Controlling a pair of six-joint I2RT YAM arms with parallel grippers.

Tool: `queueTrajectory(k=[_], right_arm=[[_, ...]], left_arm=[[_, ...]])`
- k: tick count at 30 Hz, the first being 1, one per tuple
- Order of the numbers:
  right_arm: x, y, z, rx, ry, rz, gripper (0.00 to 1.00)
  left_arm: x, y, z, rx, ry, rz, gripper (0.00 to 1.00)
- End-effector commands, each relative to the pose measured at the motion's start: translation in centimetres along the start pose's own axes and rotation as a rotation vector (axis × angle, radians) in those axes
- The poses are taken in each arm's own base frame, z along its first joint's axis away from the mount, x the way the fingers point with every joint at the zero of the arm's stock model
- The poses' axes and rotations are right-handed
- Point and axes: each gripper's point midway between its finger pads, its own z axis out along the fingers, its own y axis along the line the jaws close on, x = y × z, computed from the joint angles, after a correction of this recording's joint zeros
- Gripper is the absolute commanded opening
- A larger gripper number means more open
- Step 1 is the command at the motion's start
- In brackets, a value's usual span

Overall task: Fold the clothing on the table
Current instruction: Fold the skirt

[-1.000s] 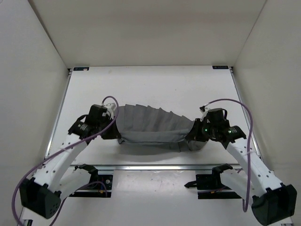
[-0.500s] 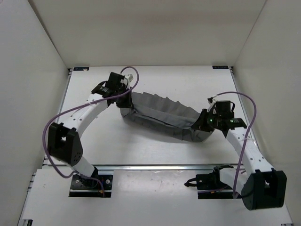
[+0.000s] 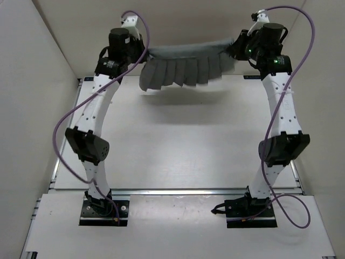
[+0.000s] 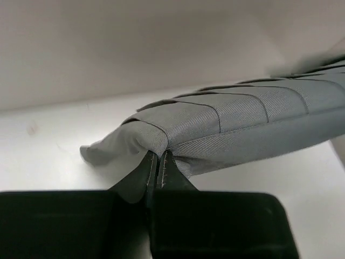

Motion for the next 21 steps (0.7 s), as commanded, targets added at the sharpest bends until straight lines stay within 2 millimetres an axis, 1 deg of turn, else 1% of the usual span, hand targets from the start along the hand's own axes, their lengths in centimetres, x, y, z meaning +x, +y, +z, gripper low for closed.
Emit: queueTrajectory(k=[1,2,3,4,5,6,7,8,9,10,11,12,13,14,15,16,17,18,19,20,21], right_arm=[[-6.4,3.1,-7.0,0.069,-0.208,-0.174,0.00],[-4.3,2.5,-6.2,0.123,-0.168,-0.217,0.00],[-2.1,2.3,-6.8,0.161,-0.130,-0.244,0.00],[-2.4,2.6,-8.5,0.174,-0.155,-0.250,0.00],[0.3,1.9,-8.9,0.178,-0.107,-0.240,0.00],[4.7,1.0,-8.1,0.175,-0.019,-0.201,0.00],[5.0,1.0,-9.7,0.173,-0.038,-0.190,0.00],[9.4,0.1,-10.0,0.181,0.045,-0.147,0.00],[13.9,-0.8,-10.2,0.198,0.135,-0.094,0.00],[15.0,-0.3,-11.4,0.195,0.143,-0.078,0.00],[18.7,-0.1,-12.4,0.194,0.215,-0.034,0.00],[23.2,-0.5,-13.1,0.214,0.315,0.011,0.00],[26.3,0.1,-14.4,0.199,0.369,0.062,0.00],[27.6,1.0,-15.5,0.181,0.392,0.077,0.00],[30.6,1.9,-16.7,0.171,0.465,0.126,0.00],[32.3,2.7,-17.7,0.146,0.491,0.175,0.00],[33.3,3.5,-18.9,0.129,0.513,0.195,0.00],[35.0,4.6,-19.8,0.102,0.571,0.240,0.00],[35.5,5.4,-20.5,0.080,0.585,0.278,0.00],[36.0,6.5,-21.3,0.055,0.604,0.300,0.01],[36.4,7.1,-21.7,0.040,0.617,0.305,0.00]], left_arm=[[-11.7,-0.9,-9.9,-0.029,-0.363,0.064,0.00],[-10.0,-0.7,-9.1,-0.019,-0.320,0.053,0.00],[-7.9,-0.4,-8.9,-0.002,-0.269,0.033,0.00],[-7.2,-1.5,-10.2,0.022,-0.264,0.040,0.00],[-4.3,-1.4,-10.3,0.018,-0.215,0.048,0.00],[0.8,-1.4,-9.1,0.004,-0.109,0.070,0.00],[1.4,-2.3,-10.7,0.013,-0.123,0.083,0.00],[5.0,-1.9,-11.4,0.007,-0.062,0.077,0.00],[9.9,-1.6,-11.2,0.016,0.040,0.052,0.00],[11.0,-2.1,-12.6,0.037,0.050,0.012,0.00],[14.4,-1.4,-14.0,0.040,0.107,-0.028,0.00],[19.2,-0.5,-14.3,0.024,0.204,-0.044,0.00],[21.7,-0.3,-15.9,0.029,0.242,-0.063,0.00],[22.9,-0.2,-17.4,0.024,0.269,-0.081,0.00],[25.5,0.4,-18.5,0.005,0.341,-0.085,0.00],[26.5,0.4,-19.7,0.012,0.359,-0.090,0.00],[27.5,0.5,-21.0,0.006,0.392,-0.113,0.00],[28.6,0.6,-22.1,0.006,0.437,-0.112,0.00],[28.8,0.4,-22.9,0.010,0.444,-0.135,0.00],[29.6,0.4,-24.1,0.011,0.479,-0.151,0.00],[30.1,0.3,-24.9,0.014,0.499,-0.149,0.00]])
